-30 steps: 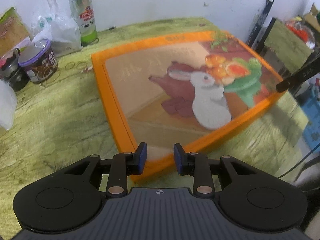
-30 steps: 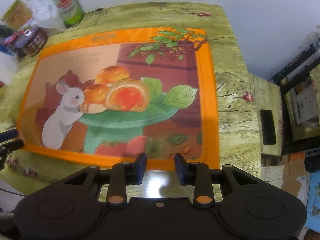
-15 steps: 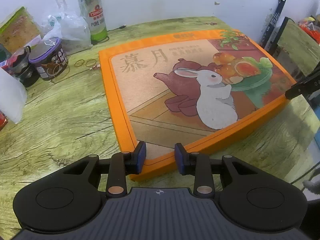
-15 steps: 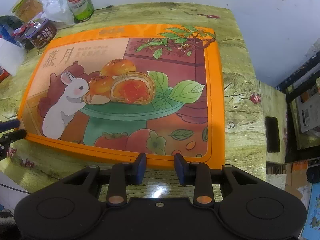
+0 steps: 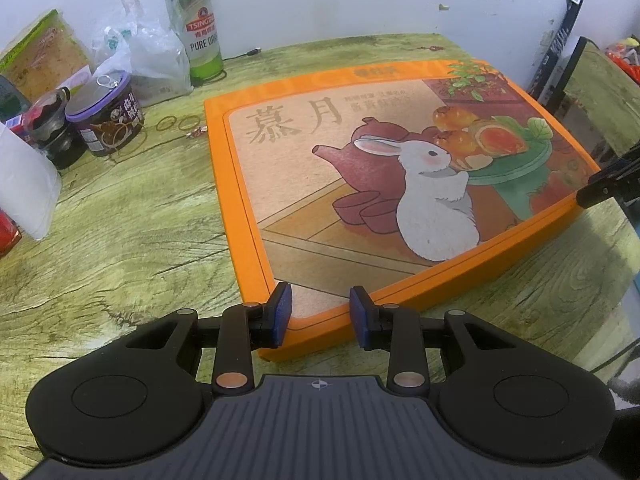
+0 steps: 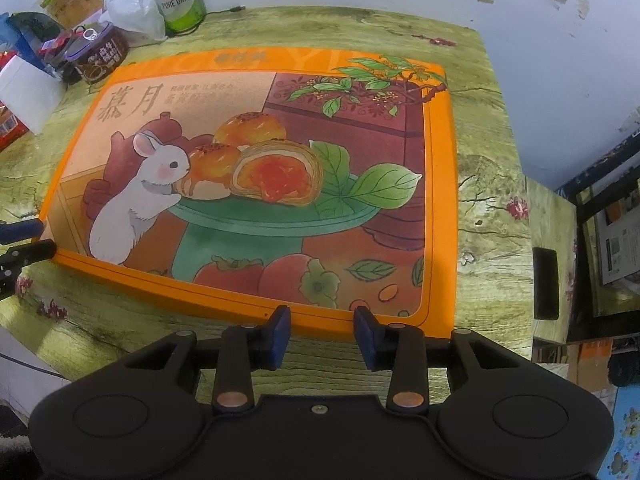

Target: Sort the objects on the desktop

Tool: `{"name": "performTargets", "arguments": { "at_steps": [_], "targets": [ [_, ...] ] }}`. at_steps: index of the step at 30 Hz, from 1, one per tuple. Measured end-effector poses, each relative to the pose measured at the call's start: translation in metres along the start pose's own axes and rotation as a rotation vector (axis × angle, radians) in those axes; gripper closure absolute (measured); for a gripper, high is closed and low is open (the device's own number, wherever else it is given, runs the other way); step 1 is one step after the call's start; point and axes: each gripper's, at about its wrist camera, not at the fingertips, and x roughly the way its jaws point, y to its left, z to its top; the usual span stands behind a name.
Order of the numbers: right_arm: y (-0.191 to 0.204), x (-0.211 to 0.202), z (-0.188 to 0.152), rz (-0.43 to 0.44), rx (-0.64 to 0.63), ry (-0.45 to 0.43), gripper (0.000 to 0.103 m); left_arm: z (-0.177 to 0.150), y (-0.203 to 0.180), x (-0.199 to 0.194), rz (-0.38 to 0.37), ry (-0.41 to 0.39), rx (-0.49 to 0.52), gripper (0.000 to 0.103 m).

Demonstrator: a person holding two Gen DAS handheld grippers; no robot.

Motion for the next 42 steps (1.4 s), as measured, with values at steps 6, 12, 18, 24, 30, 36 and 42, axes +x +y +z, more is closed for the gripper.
{"name": "performTargets", "arguments": {
  "at_steps": [6, 12, 18, 24, 30, 36, 42],
  "targets": [
    [0.002, 0.001, 0.001, 0.000, -0.005, 0.005, 0.063, 0.002, 0.001, 0.001, -0.007, 0.010, 0.006, 0.071],
    [0.006, 0.001, 0.001, -0.015, -0.009, 0.008, 0.063, 0.002, 0.002, 0.002, -0.013, 0.014, 0.010, 0.070],
    [0.007, 0.002, 0.001, -0.025, -0.010, 0.009, 0.063, 0.002, 0.003, 0.002, -0.020, 0.013, 0.014, 0.070],
    [-0.005, -0.011, 0.001, 0.039, 0.056, -0.034, 0.065, 0.020, 0.002, -0.004, -0.025, 0.037, -0.006, 0.070],
    [-0.023, -0.014, 0.006, -0.030, 0.100, -0.064, 0.065, 0.032, 0.004, 0.012, -0.014, 0.047, 0.035, 0.070],
    [-0.025, 0.003, 0.006, -0.050, 0.105, -0.034, 0.066, 0.035, 0.008, 0.022, -0.035, 0.057, 0.042, 0.070],
    [-0.024, 0.003, 0.005, -0.054, 0.117, -0.036, 0.065, 0.037, 0.008, 0.023, -0.035, 0.061, 0.036, 0.070]
  ]
}}
